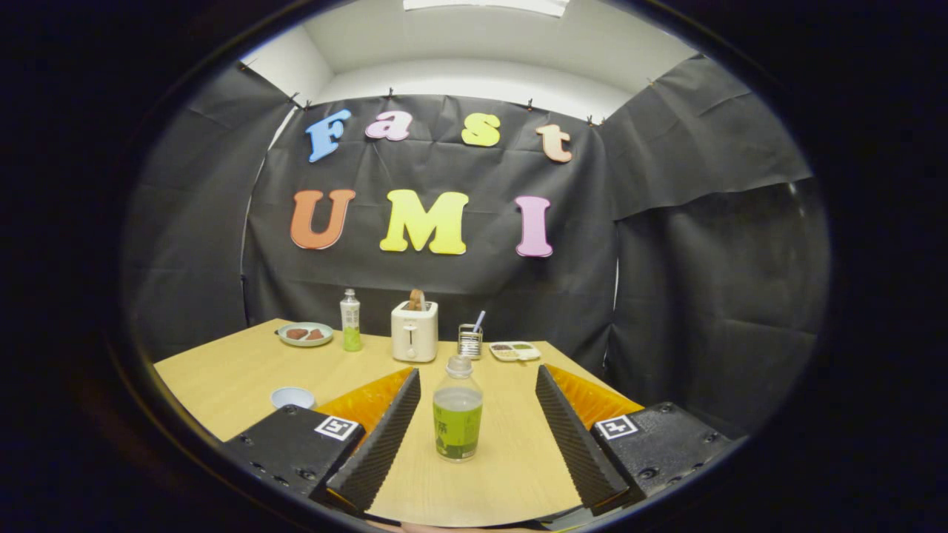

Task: Take the bottle from table, then pour the juice into the cup, finally place the bottle on the coaster

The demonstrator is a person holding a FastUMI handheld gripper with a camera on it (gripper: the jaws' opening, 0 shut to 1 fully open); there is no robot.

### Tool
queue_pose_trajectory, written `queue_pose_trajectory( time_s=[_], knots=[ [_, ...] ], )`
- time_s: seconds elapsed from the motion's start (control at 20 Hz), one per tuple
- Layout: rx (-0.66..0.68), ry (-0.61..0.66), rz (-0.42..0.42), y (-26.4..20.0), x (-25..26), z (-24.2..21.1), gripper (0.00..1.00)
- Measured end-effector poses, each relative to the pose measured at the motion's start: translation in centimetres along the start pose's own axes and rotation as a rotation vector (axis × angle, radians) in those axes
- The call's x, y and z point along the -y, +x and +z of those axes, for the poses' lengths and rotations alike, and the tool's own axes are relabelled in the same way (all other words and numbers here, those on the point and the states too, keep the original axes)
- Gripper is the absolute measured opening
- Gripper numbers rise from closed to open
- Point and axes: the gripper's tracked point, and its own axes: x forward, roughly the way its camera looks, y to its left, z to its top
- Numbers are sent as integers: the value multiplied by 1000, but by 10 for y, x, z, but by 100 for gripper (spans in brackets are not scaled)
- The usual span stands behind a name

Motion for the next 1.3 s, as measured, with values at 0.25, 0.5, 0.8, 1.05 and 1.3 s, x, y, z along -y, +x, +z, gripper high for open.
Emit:
queue_pose_trajectory(
  time_s=[0.25, 0.5, 0.8, 1.05, 1.3],
  knots=[
    [6, -7, -3, 0, 1, -2, 100],
    [-11, 6, 9, 3, -1, -8, 100],
    [-16, 12, 21, 9, -3, -15, 100],
    [-39, 8, 36, 18, -7, -28, 100],
    [-69, 4, 57, 33, -15, -47, 100]
  ],
)
